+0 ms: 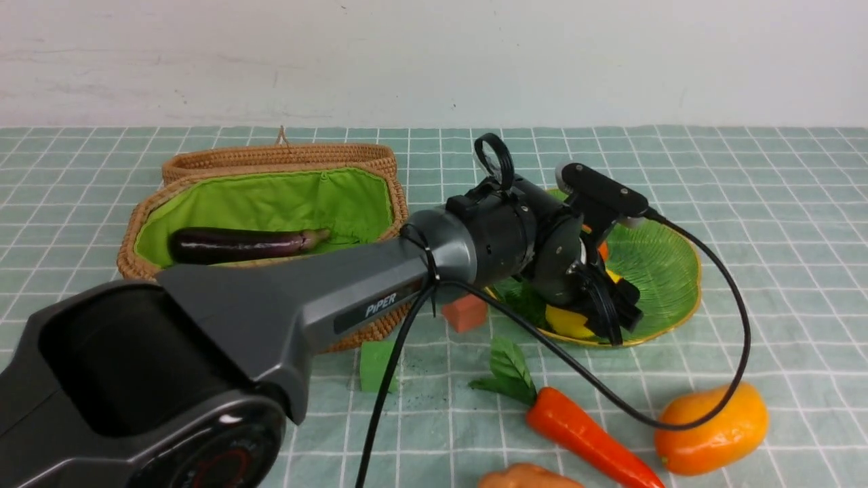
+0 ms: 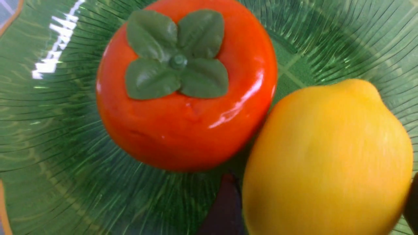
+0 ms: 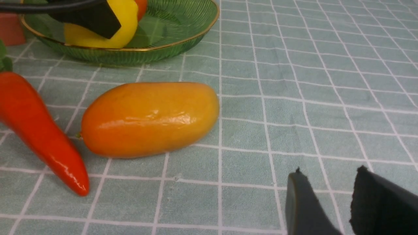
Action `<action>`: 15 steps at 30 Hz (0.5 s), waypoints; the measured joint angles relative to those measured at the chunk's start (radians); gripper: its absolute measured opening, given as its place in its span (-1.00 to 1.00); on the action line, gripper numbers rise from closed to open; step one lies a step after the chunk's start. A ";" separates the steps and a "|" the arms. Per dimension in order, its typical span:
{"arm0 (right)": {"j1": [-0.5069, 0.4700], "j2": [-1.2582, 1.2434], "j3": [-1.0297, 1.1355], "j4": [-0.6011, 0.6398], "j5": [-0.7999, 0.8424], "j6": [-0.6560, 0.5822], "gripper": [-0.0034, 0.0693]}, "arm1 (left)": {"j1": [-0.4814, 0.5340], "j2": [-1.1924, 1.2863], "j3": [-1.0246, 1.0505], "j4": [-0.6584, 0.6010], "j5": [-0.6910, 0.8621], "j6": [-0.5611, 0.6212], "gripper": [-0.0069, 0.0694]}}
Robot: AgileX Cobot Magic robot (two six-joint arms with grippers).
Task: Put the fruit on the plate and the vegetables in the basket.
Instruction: Grab a lemon with your left arm and place it on the plate on the right
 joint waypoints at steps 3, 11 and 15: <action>0.000 0.000 0.000 0.000 0.000 0.000 -0.25 | 0.000 -0.001 0.000 0.000 0.002 0.000 0.74; 0.000 0.000 0.000 0.000 0.000 0.000 -0.25 | 0.000 -0.042 0.000 0.021 0.092 0.000 0.43; 0.000 0.000 0.000 0.000 0.000 0.000 -0.25 | 0.000 -0.076 -0.001 0.060 0.168 0.000 0.29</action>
